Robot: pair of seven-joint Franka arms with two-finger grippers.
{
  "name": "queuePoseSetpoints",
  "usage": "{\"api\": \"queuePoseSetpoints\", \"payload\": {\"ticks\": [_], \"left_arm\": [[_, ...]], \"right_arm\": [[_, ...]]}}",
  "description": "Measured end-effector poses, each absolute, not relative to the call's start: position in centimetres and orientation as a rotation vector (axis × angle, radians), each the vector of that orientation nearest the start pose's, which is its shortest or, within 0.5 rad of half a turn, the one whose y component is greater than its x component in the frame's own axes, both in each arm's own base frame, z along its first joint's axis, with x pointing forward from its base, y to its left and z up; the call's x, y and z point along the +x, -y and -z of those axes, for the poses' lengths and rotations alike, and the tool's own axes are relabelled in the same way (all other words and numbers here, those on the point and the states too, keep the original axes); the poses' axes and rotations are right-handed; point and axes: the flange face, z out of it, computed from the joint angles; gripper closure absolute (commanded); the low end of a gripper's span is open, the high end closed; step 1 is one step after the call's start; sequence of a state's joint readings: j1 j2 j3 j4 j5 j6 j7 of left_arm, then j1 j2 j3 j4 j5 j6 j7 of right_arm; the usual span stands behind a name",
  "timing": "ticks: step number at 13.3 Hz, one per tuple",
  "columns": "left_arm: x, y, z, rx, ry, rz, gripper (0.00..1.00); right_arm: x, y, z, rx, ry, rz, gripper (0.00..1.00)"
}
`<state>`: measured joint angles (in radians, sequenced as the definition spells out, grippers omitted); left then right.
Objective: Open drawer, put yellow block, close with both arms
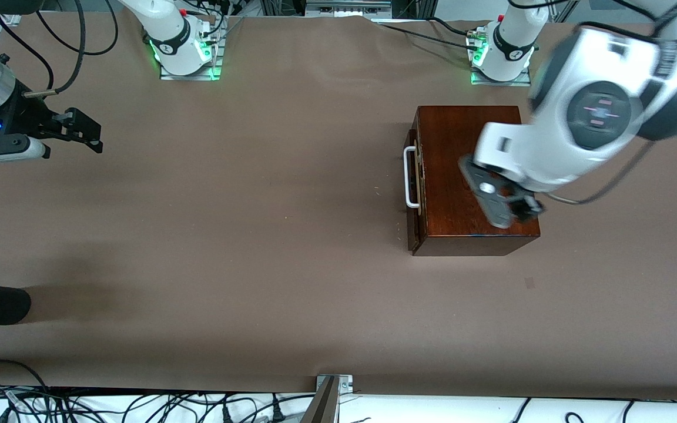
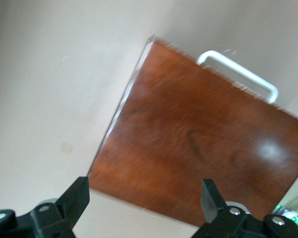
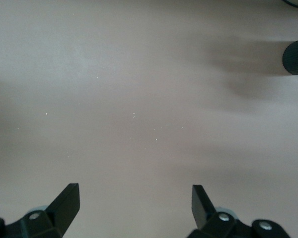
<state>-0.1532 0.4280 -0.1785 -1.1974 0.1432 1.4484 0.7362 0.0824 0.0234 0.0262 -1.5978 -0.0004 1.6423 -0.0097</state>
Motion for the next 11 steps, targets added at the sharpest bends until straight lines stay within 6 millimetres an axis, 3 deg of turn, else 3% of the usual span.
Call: {"api": "queuePoseSetpoints", "payload": {"ticks": [2, 4, 11], "left_arm": [[64.6, 13.7, -54.2, -2.716, -1.444, -0.240, 0.00], [64.4, 11.7, -55.8, -2.763, -1.309, -0.150, 0.00], [57.7, 10.5, -61.0, -2.973, -0.445, 0.042, 0.00]], "right_arm": [[56.5, -6.1, -60.5, -3.134, 0.186, 0.035, 0.00], [56.5, -6.1, -60.5, -3.134, 0.186, 0.038, 0.00], [56.6, -6.1, -60.4, -3.134, 0.185, 0.041, 0.00]]}}
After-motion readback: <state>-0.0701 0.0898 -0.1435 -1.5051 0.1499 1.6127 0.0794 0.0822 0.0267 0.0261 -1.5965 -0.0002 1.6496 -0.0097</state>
